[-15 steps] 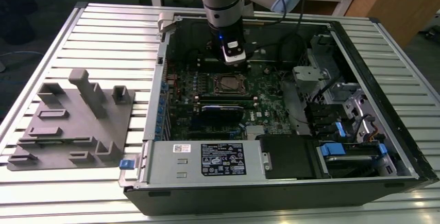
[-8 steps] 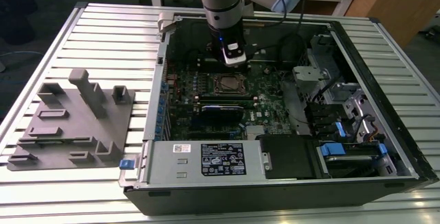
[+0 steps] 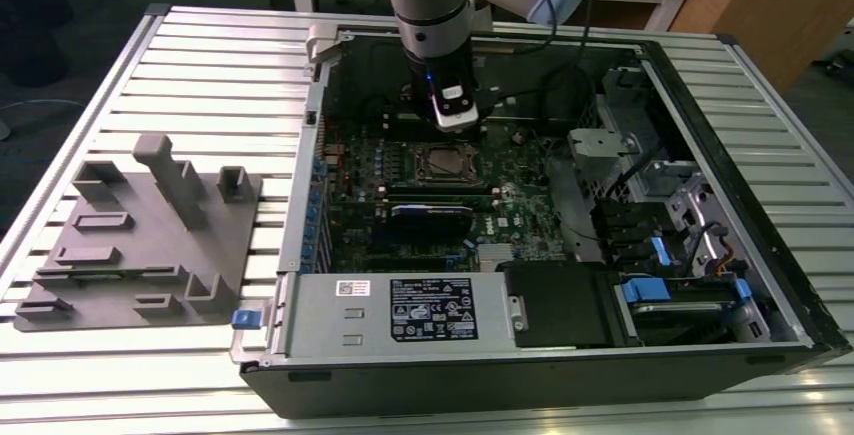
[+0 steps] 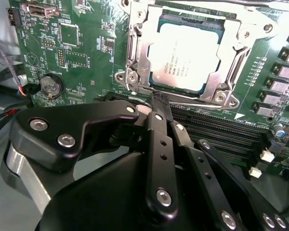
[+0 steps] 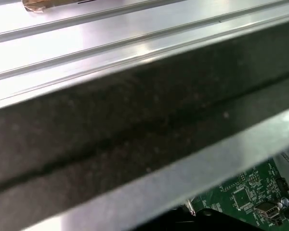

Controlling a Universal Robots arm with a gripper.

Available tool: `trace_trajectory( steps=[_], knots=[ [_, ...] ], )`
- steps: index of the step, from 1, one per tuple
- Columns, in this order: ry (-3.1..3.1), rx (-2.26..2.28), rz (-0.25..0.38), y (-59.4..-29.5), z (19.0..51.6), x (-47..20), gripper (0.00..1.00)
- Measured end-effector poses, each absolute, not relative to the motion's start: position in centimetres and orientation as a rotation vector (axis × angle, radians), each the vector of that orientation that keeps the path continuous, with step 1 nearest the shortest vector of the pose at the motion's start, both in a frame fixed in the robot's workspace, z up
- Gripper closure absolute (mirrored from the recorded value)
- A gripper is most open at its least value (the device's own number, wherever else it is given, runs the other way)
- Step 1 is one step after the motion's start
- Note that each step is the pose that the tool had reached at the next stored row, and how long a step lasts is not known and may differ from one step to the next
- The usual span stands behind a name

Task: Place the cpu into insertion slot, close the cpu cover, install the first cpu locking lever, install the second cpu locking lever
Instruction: 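Install the first cpu locking lever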

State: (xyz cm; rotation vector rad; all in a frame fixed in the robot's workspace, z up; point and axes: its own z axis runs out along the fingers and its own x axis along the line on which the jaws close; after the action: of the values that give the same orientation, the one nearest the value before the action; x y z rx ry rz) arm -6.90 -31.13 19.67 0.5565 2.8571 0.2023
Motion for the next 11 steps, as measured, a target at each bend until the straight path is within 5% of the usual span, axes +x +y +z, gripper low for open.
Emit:
trace_trajectory(
  steps=[11],
  knots=[
    [2.857,0.557,0.203,-30.32,19.66,-6.91,0.89]
  ],
)
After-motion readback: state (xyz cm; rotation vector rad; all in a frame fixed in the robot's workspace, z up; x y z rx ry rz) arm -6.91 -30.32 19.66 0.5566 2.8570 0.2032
